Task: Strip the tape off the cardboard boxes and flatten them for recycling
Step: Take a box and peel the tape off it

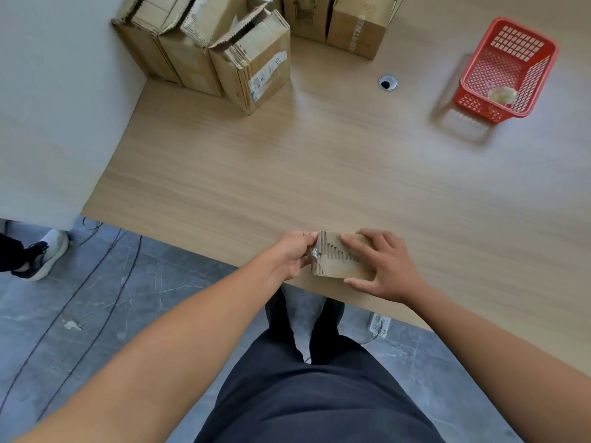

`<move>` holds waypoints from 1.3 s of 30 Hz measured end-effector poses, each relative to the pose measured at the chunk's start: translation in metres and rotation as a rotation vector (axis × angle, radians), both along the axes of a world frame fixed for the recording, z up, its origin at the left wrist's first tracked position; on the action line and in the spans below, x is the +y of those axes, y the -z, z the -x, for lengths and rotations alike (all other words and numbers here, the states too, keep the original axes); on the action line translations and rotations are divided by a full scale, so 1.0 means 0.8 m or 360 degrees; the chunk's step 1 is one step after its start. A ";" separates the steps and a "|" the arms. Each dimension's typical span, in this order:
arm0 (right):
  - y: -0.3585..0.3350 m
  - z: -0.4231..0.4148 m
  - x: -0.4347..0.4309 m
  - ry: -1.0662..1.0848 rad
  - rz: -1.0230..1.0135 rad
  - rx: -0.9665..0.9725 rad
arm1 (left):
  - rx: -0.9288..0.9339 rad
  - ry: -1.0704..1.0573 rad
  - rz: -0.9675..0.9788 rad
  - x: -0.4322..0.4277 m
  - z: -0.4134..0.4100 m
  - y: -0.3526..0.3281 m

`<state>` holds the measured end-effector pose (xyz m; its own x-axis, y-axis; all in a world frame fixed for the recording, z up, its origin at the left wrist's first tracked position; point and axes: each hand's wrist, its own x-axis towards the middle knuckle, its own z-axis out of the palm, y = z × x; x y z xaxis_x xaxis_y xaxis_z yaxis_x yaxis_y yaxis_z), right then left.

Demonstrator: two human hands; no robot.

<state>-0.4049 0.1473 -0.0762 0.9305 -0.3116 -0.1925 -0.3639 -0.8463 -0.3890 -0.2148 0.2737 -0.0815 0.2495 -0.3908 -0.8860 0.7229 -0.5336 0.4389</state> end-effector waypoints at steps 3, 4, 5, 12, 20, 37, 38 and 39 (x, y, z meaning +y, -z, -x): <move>0.005 0.002 0.000 0.0000 0.0036 -0.0033 | 0.0056 -0.0120 -0.0047 -0.001 0.005 -0.004; 0.005 0.000 0.001 -0.0002 0.0056 -0.0047 | 0.0055 -0.0165 -0.0052 -0.002 0.006 -0.007; 0.003 -0.001 0.001 -0.0003 0.0066 -0.0038 | 0.0065 -0.0221 -0.0052 -0.002 0.007 -0.006; -0.004 -0.001 0.013 0.0066 0.0069 0.0098 | -0.0038 -0.0220 0.0116 0.012 0.010 0.002; -0.009 -0.029 0.044 0.0226 0.0091 0.0200 | 0.0169 -0.0033 0.0199 0.027 -0.015 -0.002; 0.002 -0.024 0.080 0.0376 0.0275 0.0022 | -0.0945 0.0527 0.0041 0.015 -0.011 0.018; 0.002 -0.023 0.082 0.0387 0.0295 -0.0013 | -0.0965 0.0507 0.0049 0.017 -0.006 0.019; 0.003 -0.022 0.084 0.0391 0.0311 -0.0034 | -0.0912 0.0441 0.0062 0.019 -0.001 0.021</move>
<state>-0.3870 0.2149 -0.0789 0.8258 -0.5571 -0.0878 -0.5605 -0.7935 -0.2373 -0.2141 0.2888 -0.0984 0.5647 -0.5378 -0.6260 0.2054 -0.6430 0.7378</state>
